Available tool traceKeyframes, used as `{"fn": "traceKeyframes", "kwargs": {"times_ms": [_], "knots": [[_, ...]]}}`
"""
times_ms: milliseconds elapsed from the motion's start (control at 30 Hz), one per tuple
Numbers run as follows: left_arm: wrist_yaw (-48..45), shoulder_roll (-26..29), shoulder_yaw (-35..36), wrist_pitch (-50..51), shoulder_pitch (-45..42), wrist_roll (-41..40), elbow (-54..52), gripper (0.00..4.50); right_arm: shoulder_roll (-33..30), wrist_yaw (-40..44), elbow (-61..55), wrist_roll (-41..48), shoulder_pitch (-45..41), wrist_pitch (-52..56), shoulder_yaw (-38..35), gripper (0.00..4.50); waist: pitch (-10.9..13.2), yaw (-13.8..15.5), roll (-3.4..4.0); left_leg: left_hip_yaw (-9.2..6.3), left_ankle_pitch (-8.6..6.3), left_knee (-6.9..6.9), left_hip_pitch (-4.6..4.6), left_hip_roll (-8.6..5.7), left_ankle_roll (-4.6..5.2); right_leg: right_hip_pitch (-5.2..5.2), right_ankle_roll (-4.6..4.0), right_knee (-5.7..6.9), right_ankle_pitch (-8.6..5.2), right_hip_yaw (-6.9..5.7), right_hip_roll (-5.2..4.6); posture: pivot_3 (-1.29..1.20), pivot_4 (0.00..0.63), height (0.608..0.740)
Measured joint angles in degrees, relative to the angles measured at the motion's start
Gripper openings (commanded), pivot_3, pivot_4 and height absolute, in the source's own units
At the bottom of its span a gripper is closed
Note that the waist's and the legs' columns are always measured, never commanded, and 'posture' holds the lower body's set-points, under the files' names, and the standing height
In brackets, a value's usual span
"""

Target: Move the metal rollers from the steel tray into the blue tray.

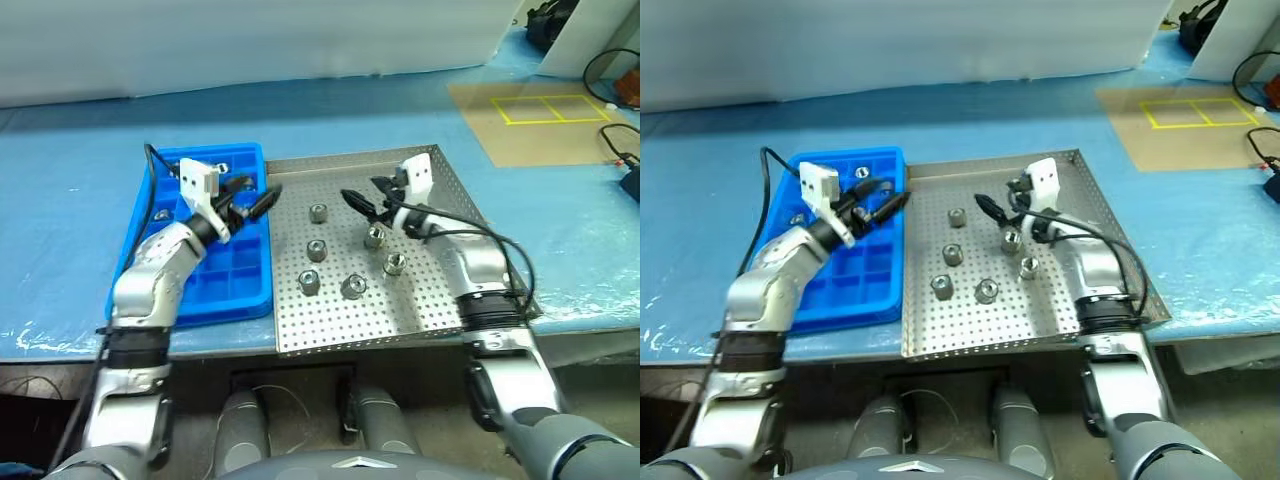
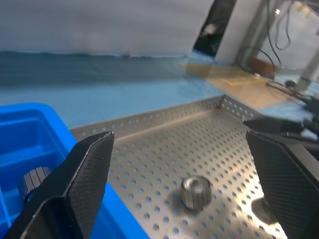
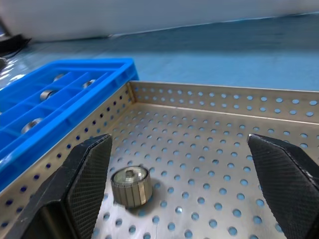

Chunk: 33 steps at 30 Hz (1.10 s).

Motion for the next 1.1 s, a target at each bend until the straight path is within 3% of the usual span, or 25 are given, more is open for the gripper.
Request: {"fn": "traceKeyframes", "kwargs": {"times_ms": [133, 367, 600, 1100], "knots": [[-7.4, 3.8, -4.7, 7.9, 7.8, -7.4, -11.6, 4.5, -1.6, 5.6, -8.5, 2.2, 4.5, 3.6, 3.4, 4.45, 0.0, 0.2, 0.0, 0.01, -0.04, -0.24, -0.13, 0.01, 0.06, -0.08, 0.04, -0.18, -0.13, -0.04, 0.01, -0.26, 0.15, 0.74], [-12.0, 11.5, -5.7, 11.7, 10.7, -7.9, -12.7, 4.5, -8.0, 15.9, -12.9, 4.8, 7.6, 9.8, 7.5, 4.45, 0.0, 0.3, 0.0, 0.0, -0.06, -0.19, 0.17, -0.02, 0.09, 0.2, 0.09, -0.16, -0.15, -0.06, -0.02, -0.25, 0.15, 0.74], [-9.2, 7.9, -5.7, 11.3, 11.4, -7.3, -12.3, 4.5, -0.9, 8.3, -12.8, 4.5, 8.0, 8.6, 7.0, 4.45, 0.0, 0.2, 0.01, -0.01, 0.01, -0.28, 0.36, -0.02, -0.04, 0.3, 0.35, -0.13, -0.29, -0.05, 0.0, -0.24, 0.15, 0.74], [-6.8, 6.5, -5.7, 11.9, 11.9, -7.8, -13.3, 4.5, -1.1, 6.7, -12.8, 4.5, 8.2, 8.2, 6.5, 4.45, 0.0, 0.2, 0.01, -0.01, -0.01, -0.35, 0.3, -0.04, -0.01, 0.27, 0.29, -0.21, -0.27, -0.06, -0.01, -0.25, 0.15, 0.74]]}}
